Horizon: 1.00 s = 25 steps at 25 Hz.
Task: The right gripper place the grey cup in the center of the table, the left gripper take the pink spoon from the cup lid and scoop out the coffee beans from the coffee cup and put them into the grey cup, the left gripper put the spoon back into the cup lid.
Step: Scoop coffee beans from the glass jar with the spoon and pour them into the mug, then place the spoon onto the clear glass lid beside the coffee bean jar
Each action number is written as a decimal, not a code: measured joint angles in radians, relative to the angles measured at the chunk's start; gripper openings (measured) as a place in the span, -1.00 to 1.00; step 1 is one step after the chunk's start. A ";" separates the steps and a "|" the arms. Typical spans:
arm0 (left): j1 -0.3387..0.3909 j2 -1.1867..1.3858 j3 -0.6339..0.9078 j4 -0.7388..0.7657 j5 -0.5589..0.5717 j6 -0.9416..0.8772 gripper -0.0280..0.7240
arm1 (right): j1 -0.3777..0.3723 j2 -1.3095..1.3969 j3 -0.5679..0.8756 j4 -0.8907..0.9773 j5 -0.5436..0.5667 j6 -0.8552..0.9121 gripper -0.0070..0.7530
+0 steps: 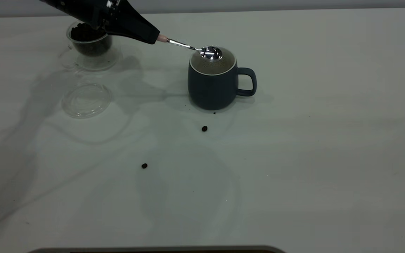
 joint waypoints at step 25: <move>0.609 -0.214 0.419 0.082 0.005 -0.222 -0.62 | 0.000 0.000 0.000 0.000 0.000 0.000 0.57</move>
